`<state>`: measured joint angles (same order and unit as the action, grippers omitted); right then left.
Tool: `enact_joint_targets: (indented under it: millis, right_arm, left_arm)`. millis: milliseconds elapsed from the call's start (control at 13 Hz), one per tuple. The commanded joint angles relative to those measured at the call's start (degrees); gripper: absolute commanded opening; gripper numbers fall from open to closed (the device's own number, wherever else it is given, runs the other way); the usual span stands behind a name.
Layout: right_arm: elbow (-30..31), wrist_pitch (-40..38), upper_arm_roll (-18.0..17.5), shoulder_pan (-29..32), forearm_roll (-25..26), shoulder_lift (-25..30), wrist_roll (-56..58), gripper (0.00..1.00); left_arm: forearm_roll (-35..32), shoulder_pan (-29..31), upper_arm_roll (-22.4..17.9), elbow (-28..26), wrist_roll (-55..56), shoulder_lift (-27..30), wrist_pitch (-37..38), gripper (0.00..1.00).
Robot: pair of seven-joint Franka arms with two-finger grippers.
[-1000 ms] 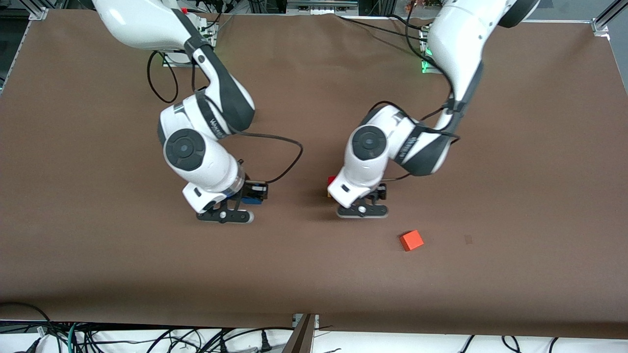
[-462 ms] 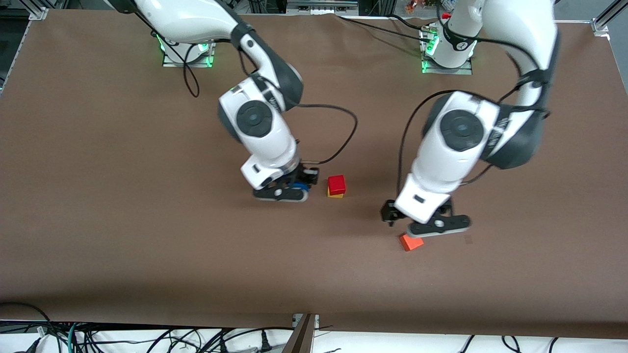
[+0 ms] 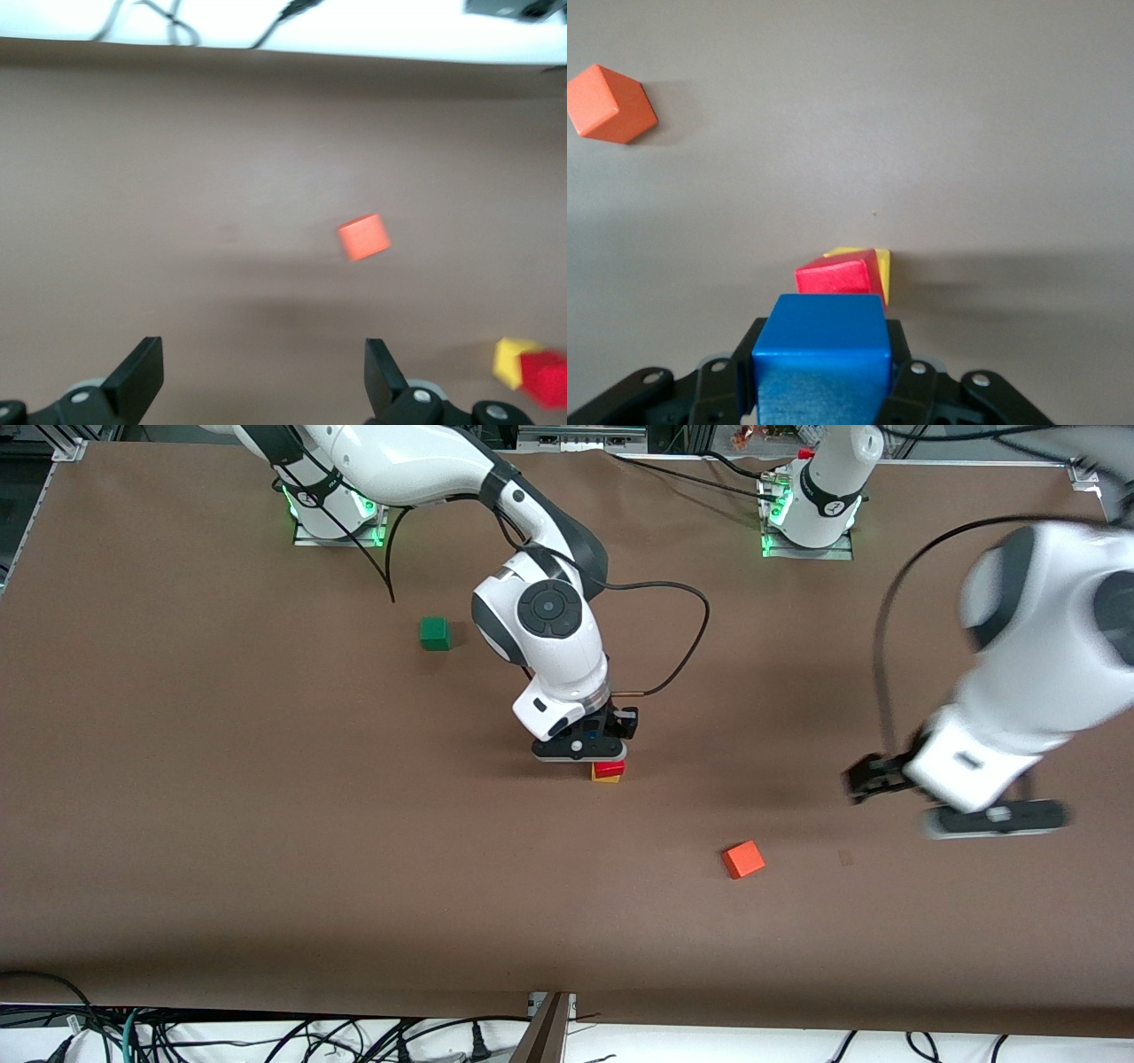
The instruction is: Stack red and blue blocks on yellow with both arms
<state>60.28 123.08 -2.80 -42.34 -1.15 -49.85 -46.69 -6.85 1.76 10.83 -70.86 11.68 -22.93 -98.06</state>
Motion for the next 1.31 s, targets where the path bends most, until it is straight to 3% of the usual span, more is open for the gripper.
enact_joint_targets:
  millis: [0,77,308,462,769,1231]
  right_arm:
    - [-3.85,1.37,0.69,-0.64,0.8,-2.7,-0.51,0.45]
    - [-3.85,1.46,0.77,-0.64,1.24,-2.79,-0.34,0.47]
    - [-3.77,1.72,0.6,-0.72,1.94,-3.58,-0.42,0.49]
    - [-3.68,1.11,0.6,-0.72,1.94,-3.58,-0.42,0.49]
    - [-3.5,1.46,0.6,-0.72,2.03,-4.2,-0.51,0.53]
    - [-3.5,1.81,0.6,-0.64,1.94,-4.55,-0.51,0.71]
  left_arm:
    - [1.14,3.95,-0.89,-2.26,-4.74,6.13,4.53,1.0]
    - [1.31,3.78,-2.99,-2.79,-4.83,7.8,6.81,1.0]
    - [1.92,5.17,-3.89,-7.44,-5.88,11.59,11.31,1.0]
    - [5.6,6.23,-4.41,-7.89,-6.23,11.25,11.83,1.0]
    - [5.53,6.76,-4.94,-6.93,-6.41,9.84,12.1,1.0]
    - [5.53,6.76,-4.86,-6.84,-6.41,9.75,12.01,1.0]
